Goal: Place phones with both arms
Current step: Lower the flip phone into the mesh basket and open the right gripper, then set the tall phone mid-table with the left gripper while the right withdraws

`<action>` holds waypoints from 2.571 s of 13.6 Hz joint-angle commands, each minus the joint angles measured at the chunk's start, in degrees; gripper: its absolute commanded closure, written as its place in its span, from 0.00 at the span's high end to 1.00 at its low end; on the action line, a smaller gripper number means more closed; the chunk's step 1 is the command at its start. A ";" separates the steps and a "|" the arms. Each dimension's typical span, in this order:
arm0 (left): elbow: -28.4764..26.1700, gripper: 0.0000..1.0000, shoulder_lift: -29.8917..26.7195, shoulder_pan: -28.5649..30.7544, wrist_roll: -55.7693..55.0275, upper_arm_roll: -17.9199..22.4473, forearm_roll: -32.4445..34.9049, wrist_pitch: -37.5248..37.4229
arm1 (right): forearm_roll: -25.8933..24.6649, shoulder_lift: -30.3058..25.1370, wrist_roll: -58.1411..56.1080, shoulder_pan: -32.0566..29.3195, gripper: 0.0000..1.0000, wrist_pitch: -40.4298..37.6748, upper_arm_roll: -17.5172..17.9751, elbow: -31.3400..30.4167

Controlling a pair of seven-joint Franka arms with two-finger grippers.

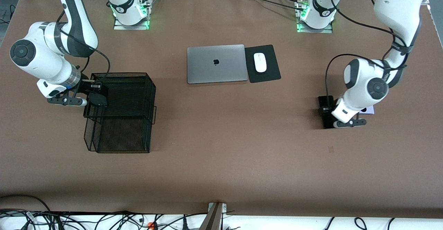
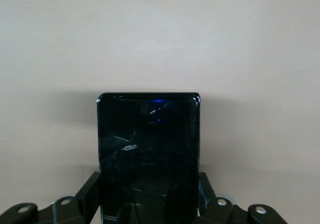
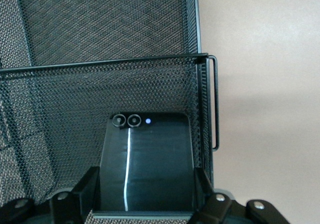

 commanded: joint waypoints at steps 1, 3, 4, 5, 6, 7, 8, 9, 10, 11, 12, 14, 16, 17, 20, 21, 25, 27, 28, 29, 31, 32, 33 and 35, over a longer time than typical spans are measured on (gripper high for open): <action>5.81 0.00 2.56 -6.22 -8.14 0.12 -0.91 -3.26 | 2.66 0.01 0.04 0.21 0.25 2.06 -0.32 -2.05; 8.27 0.00 3.88 -10.61 -12.11 0.12 -0.91 -3.27 | 4.33 0.45 0.04 0.12 0.29 1.97 -0.32 -2.05; 9.15 0.00 4.32 -13.16 -13.87 0.12 -0.83 -3.27 | 4.34 0.80 0.39 0.12 0.34 1.97 -0.32 -2.05; 10.29 0.00 4.76 -15.80 -16.15 0.12 -0.65 -3.27 | 4.43 1.41 0.83 0.12 0.37 1.97 -0.32 -1.96; 11.69 0.00 5.46 -18.52 -18.17 0.20 -0.48 -3.27 | 4.43 1.94 0.92 0.12 0.43 2.06 -0.32 -1.88; 13.62 0.00 6.16 -20.90 -19.15 0.21 -0.39 -3.35 | 4.51 2.47 0.92 0.12 0.45 2.06 -0.32 -1.70; 15.82 0.00 7.12 -23.27 -20.12 0.21 -0.39 -3.36 | 4.51 3.08 0.92 0.12 0.60 2.06 -0.32 -1.61; 18.28 0.00 8.27 -25.47 -20.82 0.38 -0.12 -3.70 | 4.51 3.26 0.92 0.12 0.63 2.06 -0.32 -1.52; 21.08 0.00 9.76 -27.58 -20.83 0.47 -0.12 -4.32 | 5.30 3.44 0.92 0.20 0.76 2.06 -0.32 -1.44; 24.51 0.00 11.25 -29.69 -20.92 0.47 -0.12 -5.19 | 6.52 3.70 0.83 0.21 0.82 2.06 -0.32 -1.26; 27.93 0.00 13.09 -31.80 -21.61 0.56 -0.12 -6.59 | 6.71 3.70 0.83 0.21 0.99 2.06 -0.32 -0.82; 34.36 0.00 17.22 -36.72 -24.34 1.08 0.14 -10.63 | 6.71 4.05 0.83 0.38 1.00 1.36 -0.23 1.71; 37.88 0.00 20.30 -40.85 -25.13 3.09 0.05 -10.91 | 6.71 4.93 0.65 -0.23 1.00 -2.13 -0.32 7.15; 40.07 0.00 22.14 -43.13 -26.70 5.02 -0.03 -10.91 | 6.71 5.72 0.92 -1.45 1.00 -6.42 -0.32 11.35; 49.65 0.00 29.96 -45.18 -33.82 6.71 0.05 -10.91 | 6.63 10.46 1.00 -3.84 1.00 -20.31 -0.32 25.59; 51.16 0.00 31.20 -45.18 -34.18 6.97 0.05 -10.91 | 6.62 11.26 0.83 -4.19 1.00 -22.79 -0.32 28.07; 52.67 0.00 32.45 -45.27 -34.89 7.85 -0.03 -10.74 | 6.18 11.35 1.53 -3.84 1.00 -23.70 0.03 28.98; 52.58 0.65 32.45 -45.27 -35.15 7.85 -0.03 -10.65 | 6.71 11.35 1.54 -3.67 1.00 -23.35 0.12 28.97; 52.58 1.00 32.36 -45.27 -35.50 7.94 0.05 -10.65 | 6.80 11.35 1.54 -3.40 1.00 -23.26 0.38 29.06; 52.58 1.00 32.18 -45.27 -36.03 7.94 0.05 -10.74 | 6.89 11.35 1.54 -2.79 1.00 -23.25 0.47 28.98; 52.58 1.00 31.31 -45.27 -36.21 7.94 0.05 -11.70 | 9.33 11.35 1.27 -1.30 1.00 -23.87 0.47 28.98; 52.58 1.00 30.35 -45.09 -35.95 7.85 0.05 -14.75 | 10.48 11.44 1.36 -0.24 1.00 -23.70 0.56 28.89; 52.58 1.00 29.12 -44.48 -35.42 7.85 0.23 -18.09 | 10.49 11.61 1.36 0.81 1.00 -22.91 0.56 28.97; 50.84 1.00 26.22 -43.43 -31.49 7.94 0.14 -19.87 | 10.67 12.67 2.23 2.74 1.00 -21.41 0.56 29.67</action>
